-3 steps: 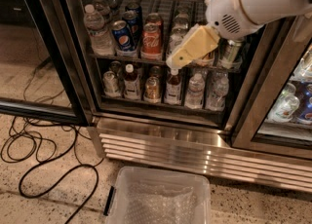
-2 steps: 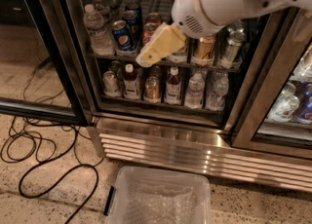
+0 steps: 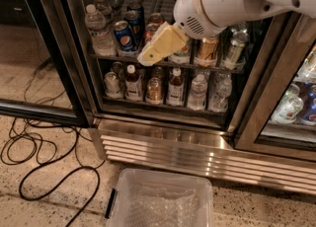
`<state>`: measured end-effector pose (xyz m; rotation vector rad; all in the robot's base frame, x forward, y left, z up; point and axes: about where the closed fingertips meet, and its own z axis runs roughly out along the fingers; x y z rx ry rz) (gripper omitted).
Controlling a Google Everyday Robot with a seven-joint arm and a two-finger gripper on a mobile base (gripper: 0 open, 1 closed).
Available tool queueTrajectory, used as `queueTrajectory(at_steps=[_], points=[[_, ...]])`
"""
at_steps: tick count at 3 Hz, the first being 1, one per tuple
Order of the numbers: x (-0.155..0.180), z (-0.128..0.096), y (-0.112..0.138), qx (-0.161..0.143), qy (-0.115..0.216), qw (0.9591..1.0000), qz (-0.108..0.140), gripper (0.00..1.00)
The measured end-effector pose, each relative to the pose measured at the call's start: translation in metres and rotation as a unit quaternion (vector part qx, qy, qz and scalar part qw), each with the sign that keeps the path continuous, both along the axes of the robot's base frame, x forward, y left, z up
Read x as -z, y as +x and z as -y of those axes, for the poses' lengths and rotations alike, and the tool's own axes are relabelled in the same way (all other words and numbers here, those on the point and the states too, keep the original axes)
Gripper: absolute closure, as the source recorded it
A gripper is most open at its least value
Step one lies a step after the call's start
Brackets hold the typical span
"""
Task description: Pick green can from top shelf of fridge
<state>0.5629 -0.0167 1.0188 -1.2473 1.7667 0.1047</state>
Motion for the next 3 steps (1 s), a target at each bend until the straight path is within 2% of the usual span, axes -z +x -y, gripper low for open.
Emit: queueTrajectory(at_steps=[1, 2, 3], points=[[0.021, -0.017, 0.021, 0.019, 0.000, 0.9997, 0.016, 0.00], [0.020, -0.033, 0.064, 0.052, 0.011, 0.9971, 0.054, 0.00], [0.019, -0.044, 0.090, 0.076, 0.003, 0.9945, 0.071, 0.00]])
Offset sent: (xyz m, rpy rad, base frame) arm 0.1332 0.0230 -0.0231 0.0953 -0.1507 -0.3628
